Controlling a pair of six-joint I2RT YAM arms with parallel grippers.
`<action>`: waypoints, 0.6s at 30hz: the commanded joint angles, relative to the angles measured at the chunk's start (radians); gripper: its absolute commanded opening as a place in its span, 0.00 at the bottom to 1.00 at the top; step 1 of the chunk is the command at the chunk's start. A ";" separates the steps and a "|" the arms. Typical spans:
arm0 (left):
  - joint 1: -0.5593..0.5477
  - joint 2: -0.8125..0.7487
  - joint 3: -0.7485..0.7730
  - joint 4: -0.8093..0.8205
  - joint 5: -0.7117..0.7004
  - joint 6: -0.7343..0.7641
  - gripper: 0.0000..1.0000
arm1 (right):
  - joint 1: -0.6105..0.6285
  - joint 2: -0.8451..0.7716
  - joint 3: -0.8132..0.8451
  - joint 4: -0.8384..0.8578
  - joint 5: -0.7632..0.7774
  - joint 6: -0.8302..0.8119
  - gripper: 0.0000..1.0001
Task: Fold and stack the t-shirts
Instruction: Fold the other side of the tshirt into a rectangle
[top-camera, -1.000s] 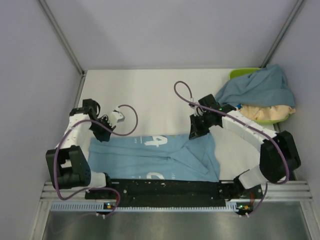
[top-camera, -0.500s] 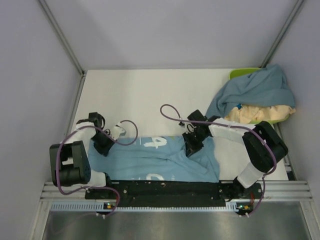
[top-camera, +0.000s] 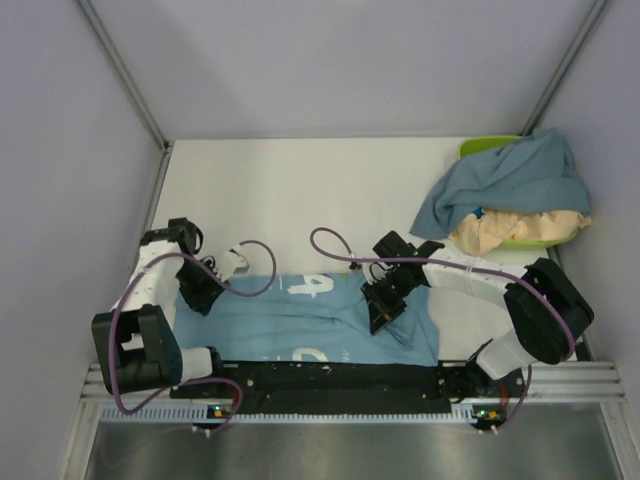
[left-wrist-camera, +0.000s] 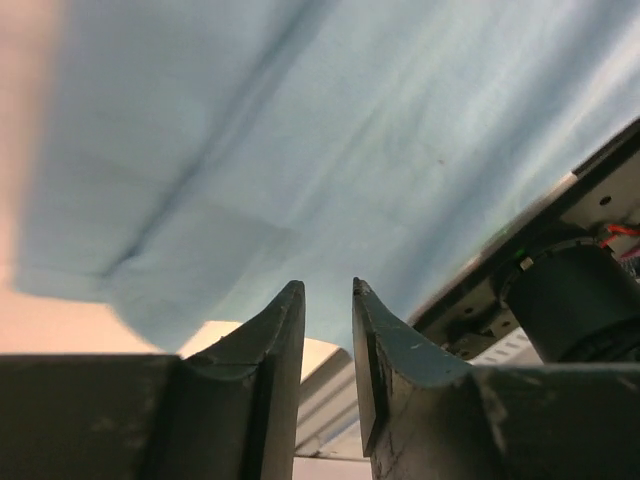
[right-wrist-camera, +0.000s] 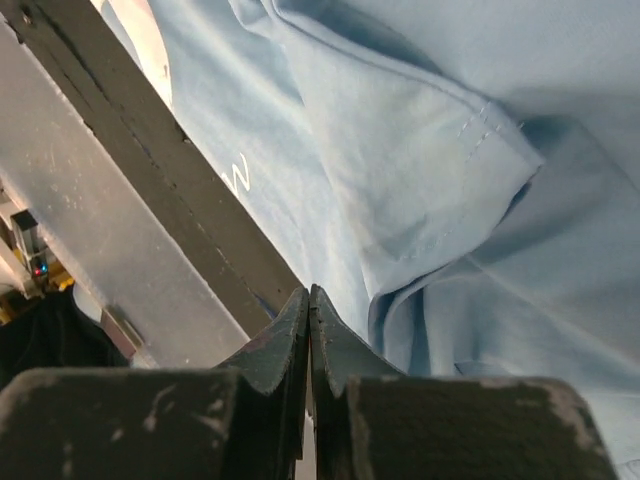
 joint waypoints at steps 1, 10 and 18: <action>0.004 -0.026 0.169 0.009 0.150 -0.030 0.32 | 0.009 -0.027 0.120 -0.026 -0.008 -0.058 0.00; -0.019 0.101 0.212 0.218 0.254 -0.222 0.32 | -0.041 0.094 0.283 0.012 0.290 0.037 0.09; -0.457 0.050 0.253 0.435 0.497 -0.486 0.43 | -0.239 0.054 0.231 0.047 0.301 0.163 0.06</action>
